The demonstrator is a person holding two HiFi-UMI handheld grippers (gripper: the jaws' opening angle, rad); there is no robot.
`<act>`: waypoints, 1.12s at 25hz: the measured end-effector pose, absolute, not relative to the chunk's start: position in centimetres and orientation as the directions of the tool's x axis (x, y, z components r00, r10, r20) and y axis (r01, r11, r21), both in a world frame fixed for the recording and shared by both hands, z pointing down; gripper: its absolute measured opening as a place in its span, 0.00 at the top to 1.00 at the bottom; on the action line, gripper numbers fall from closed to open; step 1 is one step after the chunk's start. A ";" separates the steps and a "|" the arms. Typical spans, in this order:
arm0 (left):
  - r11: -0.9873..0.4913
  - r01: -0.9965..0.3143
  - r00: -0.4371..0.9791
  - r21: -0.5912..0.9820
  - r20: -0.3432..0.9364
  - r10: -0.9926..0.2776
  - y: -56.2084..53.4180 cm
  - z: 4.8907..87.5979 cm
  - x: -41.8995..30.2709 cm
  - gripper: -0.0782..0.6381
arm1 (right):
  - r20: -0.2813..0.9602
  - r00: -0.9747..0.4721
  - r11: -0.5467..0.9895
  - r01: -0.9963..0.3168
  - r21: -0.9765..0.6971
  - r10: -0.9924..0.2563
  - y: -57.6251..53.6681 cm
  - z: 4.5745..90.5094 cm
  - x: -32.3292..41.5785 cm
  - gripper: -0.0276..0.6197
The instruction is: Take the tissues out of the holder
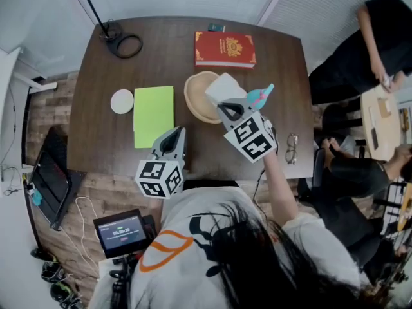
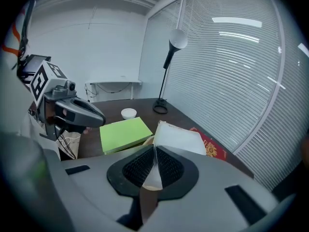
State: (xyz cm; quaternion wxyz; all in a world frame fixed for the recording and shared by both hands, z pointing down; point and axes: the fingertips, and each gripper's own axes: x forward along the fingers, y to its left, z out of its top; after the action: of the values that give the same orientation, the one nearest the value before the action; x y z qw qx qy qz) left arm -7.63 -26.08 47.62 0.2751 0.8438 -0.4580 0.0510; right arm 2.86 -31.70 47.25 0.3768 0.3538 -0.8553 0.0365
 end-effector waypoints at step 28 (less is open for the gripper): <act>-0.539 -0.724 0.683 0.430 0.340 -0.647 -24.5 48.1 -5.6 0.89 | 0.803 -0.437 0.718 -0.696 -0.017 -0.406 -18.7 56.2 0.8 0.91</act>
State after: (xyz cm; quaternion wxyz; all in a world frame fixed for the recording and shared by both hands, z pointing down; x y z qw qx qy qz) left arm -5.60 -24.52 48.08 0.2771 0.8744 -0.3920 0.0701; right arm 0.80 -18.75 56.20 0.4135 0.3322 -0.8293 0.1758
